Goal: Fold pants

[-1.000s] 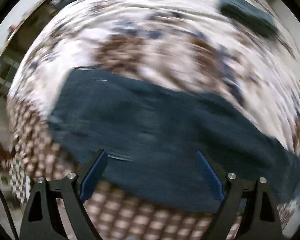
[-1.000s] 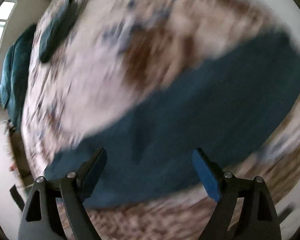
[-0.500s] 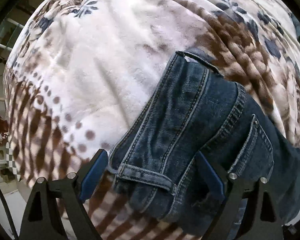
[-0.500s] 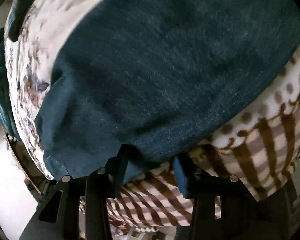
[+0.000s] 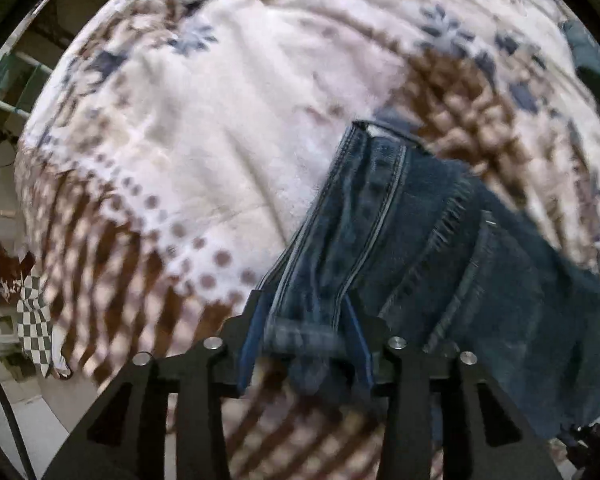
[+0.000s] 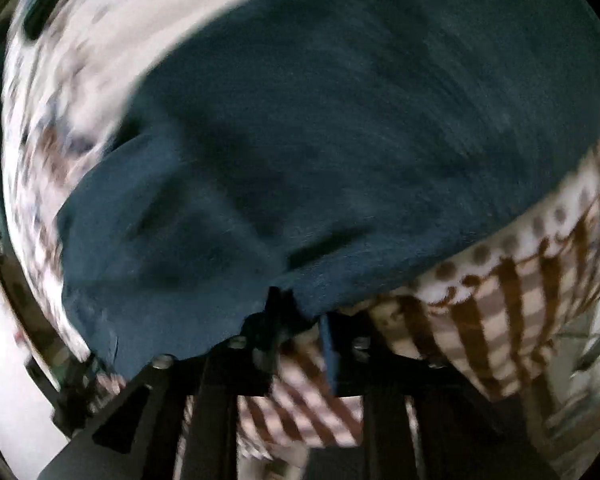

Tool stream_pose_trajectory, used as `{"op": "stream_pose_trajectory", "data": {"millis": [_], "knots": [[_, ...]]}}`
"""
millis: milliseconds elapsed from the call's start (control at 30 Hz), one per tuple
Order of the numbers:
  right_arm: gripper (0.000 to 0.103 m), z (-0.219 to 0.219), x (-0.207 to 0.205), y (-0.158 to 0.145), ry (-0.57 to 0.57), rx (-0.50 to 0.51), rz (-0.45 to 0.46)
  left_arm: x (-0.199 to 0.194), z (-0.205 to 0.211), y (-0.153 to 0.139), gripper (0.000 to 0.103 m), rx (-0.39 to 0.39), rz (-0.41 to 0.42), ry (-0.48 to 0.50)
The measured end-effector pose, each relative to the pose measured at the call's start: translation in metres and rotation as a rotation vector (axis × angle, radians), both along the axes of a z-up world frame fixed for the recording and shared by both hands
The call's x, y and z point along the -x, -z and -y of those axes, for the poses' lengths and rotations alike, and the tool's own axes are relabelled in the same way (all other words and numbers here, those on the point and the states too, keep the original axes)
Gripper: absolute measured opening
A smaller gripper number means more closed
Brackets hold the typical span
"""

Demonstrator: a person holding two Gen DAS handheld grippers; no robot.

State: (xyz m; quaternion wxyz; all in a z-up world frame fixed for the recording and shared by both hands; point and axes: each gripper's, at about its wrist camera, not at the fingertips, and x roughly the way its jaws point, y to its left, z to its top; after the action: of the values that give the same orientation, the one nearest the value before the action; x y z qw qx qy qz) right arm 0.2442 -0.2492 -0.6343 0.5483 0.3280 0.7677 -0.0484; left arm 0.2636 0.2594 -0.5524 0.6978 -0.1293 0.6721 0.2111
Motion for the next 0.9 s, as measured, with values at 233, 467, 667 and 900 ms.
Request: {"op": "stream_pose_trajectory", "data": {"millis": [233, 467, 667, 900], "knots": [[0.067, -0.076, -0.074, -0.065, -0.274, -0.181, 0.216, -0.022, 0.055, -0.056, 0.066, 0.123, 0.119, 0.014], [0.067, -0.185, -0.187, -0.003, -0.587, -0.332, 0.200, -0.087, 0.084, 0.015, 0.065, 0.155, 0.032, 0.049], [0.007, -0.190, -0.192, 0.027, -0.629, -0.404, 0.088, -0.078, 0.074, 0.039, 0.070, 0.181, 0.006, 0.029], [0.004, -0.145, -0.201, 0.040, -0.384, -0.469, 0.052, -0.073, 0.074, 0.038, 0.071, 0.172, -0.027, -0.019]]}}
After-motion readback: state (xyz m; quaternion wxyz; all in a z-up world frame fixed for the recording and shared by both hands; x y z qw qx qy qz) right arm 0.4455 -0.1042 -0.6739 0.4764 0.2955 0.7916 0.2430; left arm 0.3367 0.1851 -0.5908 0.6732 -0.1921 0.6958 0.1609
